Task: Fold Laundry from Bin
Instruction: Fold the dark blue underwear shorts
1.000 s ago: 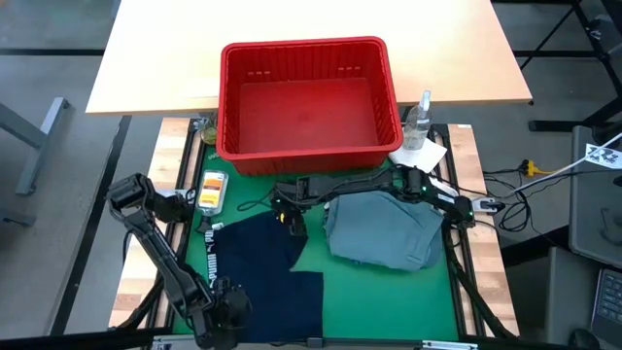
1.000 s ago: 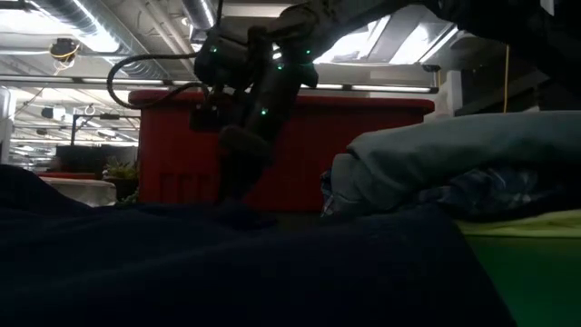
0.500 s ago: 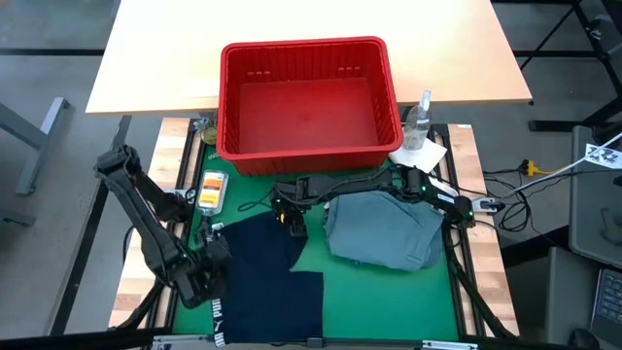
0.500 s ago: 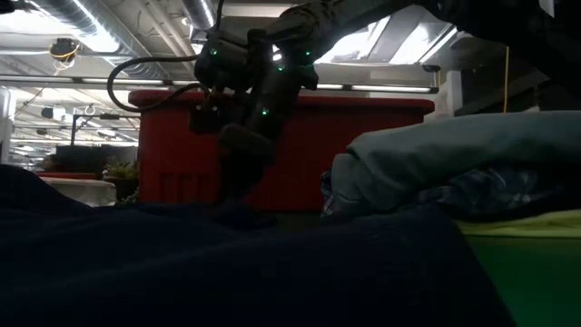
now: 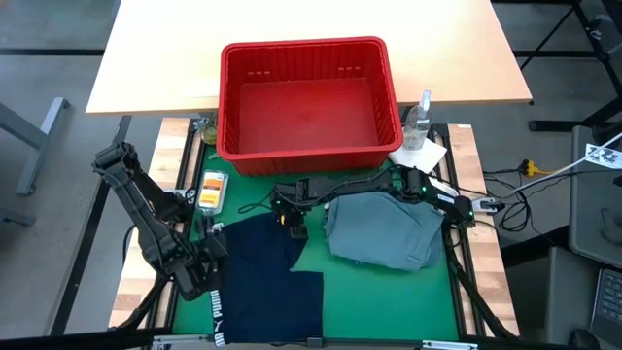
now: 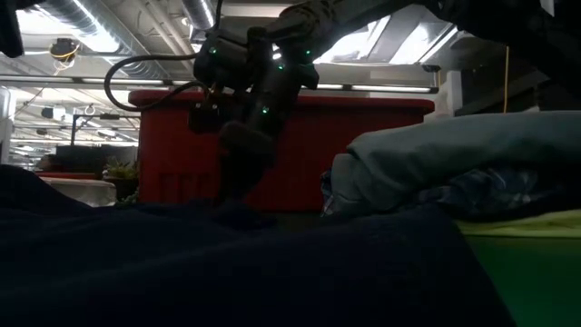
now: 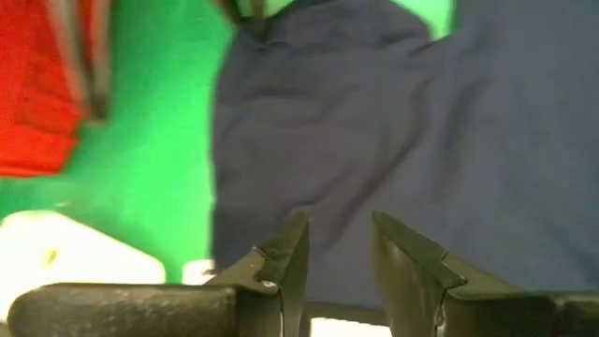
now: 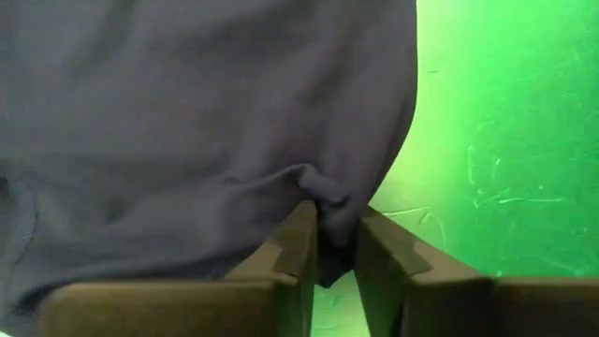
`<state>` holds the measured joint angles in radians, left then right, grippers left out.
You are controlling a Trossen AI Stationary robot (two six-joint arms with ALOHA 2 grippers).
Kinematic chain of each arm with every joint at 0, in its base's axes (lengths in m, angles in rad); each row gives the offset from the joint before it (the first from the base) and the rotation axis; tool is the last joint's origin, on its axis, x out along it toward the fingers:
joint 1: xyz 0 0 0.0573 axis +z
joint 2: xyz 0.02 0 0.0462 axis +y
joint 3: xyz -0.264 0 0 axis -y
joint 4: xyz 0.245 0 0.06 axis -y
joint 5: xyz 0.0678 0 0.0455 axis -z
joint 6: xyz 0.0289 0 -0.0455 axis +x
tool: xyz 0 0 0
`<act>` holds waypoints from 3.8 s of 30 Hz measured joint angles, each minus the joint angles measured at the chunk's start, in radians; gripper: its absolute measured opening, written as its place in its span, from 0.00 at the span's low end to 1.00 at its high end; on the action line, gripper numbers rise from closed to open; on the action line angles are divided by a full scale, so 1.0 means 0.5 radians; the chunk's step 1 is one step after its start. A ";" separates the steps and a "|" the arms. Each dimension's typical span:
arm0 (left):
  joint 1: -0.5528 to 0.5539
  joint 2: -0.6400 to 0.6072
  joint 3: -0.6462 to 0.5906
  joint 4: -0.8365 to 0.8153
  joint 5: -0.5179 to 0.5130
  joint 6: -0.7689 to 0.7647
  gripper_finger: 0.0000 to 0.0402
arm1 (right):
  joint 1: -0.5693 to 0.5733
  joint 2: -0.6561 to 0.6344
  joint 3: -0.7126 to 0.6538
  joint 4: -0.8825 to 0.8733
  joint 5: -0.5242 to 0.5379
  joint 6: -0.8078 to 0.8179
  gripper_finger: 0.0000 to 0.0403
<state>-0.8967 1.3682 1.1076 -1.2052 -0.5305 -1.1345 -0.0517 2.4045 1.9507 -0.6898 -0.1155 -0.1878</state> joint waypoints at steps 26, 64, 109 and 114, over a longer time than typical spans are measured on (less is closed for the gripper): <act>0.424 0.001 -0.412 -0.302 0.548 -0.269 0.44 | 0.000 0.002 -0.002 0.001 -0.070 0.000 0.07; 0.488 -0.002 -0.781 0.289 0.903 0.037 0.38 | -0.001 0.002 -0.003 0.001 -0.071 0.000 0.07; 0.328 -0.023 0.036 -0.668 0.516 -0.015 0.00 | 0.118 -0.486 -0.005 -0.312 0.161 -0.232 0.00; 0.129 -0.023 0.128 -0.460 0.523 -0.032 0.00 | 0.300 -0.517 -0.004 -0.494 0.161 -0.217 0.00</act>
<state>-0.8320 1.3567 1.1717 -1.4350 -0.2691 -1.1507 0.0983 2.1459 1.9488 -0.9369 -0.0352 -0.2963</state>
